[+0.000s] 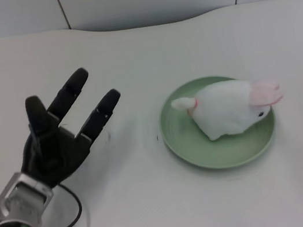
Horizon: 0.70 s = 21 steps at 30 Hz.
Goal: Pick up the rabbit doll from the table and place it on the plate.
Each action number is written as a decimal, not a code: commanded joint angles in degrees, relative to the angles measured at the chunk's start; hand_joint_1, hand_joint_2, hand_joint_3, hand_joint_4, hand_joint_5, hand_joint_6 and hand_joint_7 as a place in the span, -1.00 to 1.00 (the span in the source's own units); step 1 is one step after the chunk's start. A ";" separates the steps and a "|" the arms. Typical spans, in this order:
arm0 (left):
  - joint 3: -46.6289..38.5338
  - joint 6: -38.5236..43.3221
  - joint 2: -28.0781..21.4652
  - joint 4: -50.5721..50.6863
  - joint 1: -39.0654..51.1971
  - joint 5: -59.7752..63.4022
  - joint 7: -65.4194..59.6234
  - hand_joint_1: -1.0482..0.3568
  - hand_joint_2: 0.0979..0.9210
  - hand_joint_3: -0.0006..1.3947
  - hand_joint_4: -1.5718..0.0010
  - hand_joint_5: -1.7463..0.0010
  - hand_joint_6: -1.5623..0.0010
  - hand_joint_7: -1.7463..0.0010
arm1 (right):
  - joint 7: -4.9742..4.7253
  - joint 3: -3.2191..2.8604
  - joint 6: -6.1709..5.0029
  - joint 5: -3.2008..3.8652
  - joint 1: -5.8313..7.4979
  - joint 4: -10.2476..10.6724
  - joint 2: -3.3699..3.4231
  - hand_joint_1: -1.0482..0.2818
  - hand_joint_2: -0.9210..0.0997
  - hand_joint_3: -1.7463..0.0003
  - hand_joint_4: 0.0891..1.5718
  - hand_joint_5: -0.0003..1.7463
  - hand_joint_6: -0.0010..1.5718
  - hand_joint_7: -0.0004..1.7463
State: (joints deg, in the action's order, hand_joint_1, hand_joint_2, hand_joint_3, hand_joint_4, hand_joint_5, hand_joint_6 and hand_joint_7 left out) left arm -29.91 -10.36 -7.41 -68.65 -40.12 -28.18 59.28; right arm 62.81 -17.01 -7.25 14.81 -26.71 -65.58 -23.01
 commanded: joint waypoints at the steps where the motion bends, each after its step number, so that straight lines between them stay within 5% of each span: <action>1: 0.48 -3.31 -1.94 3.67 4.23 -1.05 1.34 -0.69 1.00 -0.58 0.30 0.12 0.13 0.90 | 0.46 -0.16 -0.01 0.32 -0.35 -0.53 -1.23 0.01 -1.00 0.82 0.91 1.00 0.22 1.00; 3: 2.01 -3.62 -2.63 5.52 6.46 -0.44 3.28 -0.67 1.00 -0.60 0.42 -0.31 0.03 0.82 | 0.61 -0.22 -0.02 0.41 -0.30 -0.49 -1.19 0.02 -1.00 0.82 0.94 1.00 0.12 1.00; 4: 3.31 -1.89 -3.11 5.66 7.45 0.72 4.49 -0.67 1.00 -0.60 0.44 -0.37 0.02 0.80 | 0.47 -0.10 -0.60 0.21 -0.20 -0.41 -1.17 0.02 -1.00 0.82 0.94 1.00 0.12 1.00; 5: 4.30 -0.48 -3.42 5.71 8.08 1.52 5.10 -0.65 1.00 -0.60 0.49 -0.52 0.13 0.48 | 0.41 -0.04 -0.94 0.10 -0.15 -0.39 -1.15 0.01 -1.00 0.80 0.96 1.00 0.30 1.00; 6: 5.13 0.81 -3.57 5.72 8.38 2.28 5.15 -0.64 1.00 -0.61 0.52 -0.59 0.27 0.20 | 0.43 -0.25 -0.01 0.39 -0.30 -0.59 -1.12 0.01 -1.00 0.79 0.96 1.00 0.37 1.00; 8: 6.16 2.09 -3.64 5.57 8.26 2.88 5.10 -0.62 1.00 -0.66 0.56 -0.67 0.40 -0.10 | 0.39 -0.45 0.91 0.69 -0.37 -0.61 -1.03 0.04 -1.00 0.82 0.96 1.00 0.33 1.00; 17: 7.56 6.12 -3.88 3.96 6.72 3.43 5.36 -0.62 1.00 -0.67 0.47 -0.64 0.29 -0.02 | -0.75 -0.23 0.30 0.30 -0.49 -0.57 -0.73 0.00 -1.00 0.84 0.98 1.00 0.24 1.00; 21: 7.61 6.38 -3.93 3.59 6.41 3.30 4.88 -0.60 1.00 -0.66 0.54 -0.75 0.40 -0.19 | 0.68 -0.43 0.72 0.76 -0.55 -0.81 -0.88 0.02 -1.00 0.80 0.99 1.00 0.34 1.00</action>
State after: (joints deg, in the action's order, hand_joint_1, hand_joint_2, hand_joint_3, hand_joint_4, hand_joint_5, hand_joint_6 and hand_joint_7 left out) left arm -22.36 -4.52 -10.18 -64.55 -33.32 -25.19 64.30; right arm 62.92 -17.04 -6.79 14.90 -27.14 -65.92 -23.03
